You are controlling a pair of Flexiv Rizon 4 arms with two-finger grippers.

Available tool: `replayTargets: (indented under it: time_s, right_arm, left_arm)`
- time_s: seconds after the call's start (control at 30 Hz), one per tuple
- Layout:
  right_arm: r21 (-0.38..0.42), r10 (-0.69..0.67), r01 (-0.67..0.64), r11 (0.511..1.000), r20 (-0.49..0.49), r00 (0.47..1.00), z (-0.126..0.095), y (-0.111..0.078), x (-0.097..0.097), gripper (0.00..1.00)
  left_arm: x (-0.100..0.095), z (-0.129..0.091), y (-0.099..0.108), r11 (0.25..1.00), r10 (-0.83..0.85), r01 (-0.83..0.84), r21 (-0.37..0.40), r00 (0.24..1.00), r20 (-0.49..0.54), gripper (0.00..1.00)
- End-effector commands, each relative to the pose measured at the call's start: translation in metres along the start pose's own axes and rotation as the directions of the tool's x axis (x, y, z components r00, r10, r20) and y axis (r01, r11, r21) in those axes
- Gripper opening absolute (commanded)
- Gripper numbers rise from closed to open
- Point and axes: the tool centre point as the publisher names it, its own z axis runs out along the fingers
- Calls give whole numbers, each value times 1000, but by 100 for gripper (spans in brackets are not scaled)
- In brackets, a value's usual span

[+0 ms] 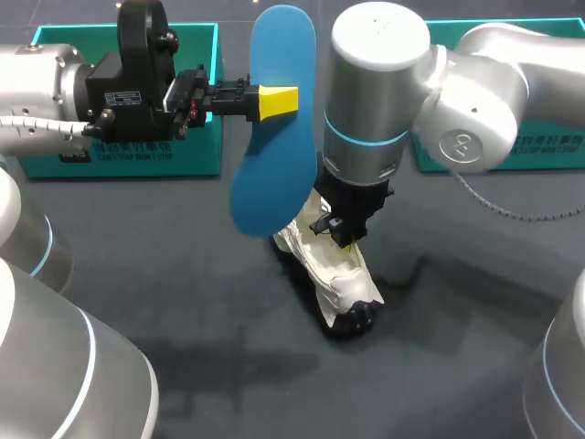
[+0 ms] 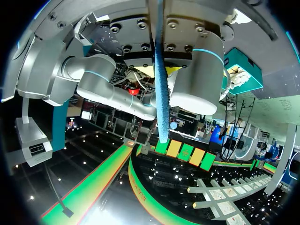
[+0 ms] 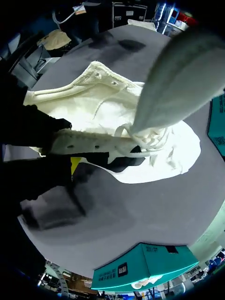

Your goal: Take the shoe out of the shoebox, open the shoe tongue, remove and reinsert the insole, then place the shoe into the shoebox

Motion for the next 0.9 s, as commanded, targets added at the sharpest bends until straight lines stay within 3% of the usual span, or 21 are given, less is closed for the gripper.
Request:
replayTargets:
  time_s: [0.03,0.37,0.9]
  right_arm:
    - [-133,179,-185,974,-52,982,-9,-24,-6,0]
    - [-107,279,-288,952,-92,956,-4,-27,6,0]
    - [-70,303,-311,948,-108,947,13,-20,32,0]
  left_arm:
    - [-1,2,0,1000,-1,1,0,1000,-2,0]
    - [-1,2,0,1000,-1,1,0,1000,-2,0]
    - [-1,2,0,1000,-1,1,0,1000,-2,0]
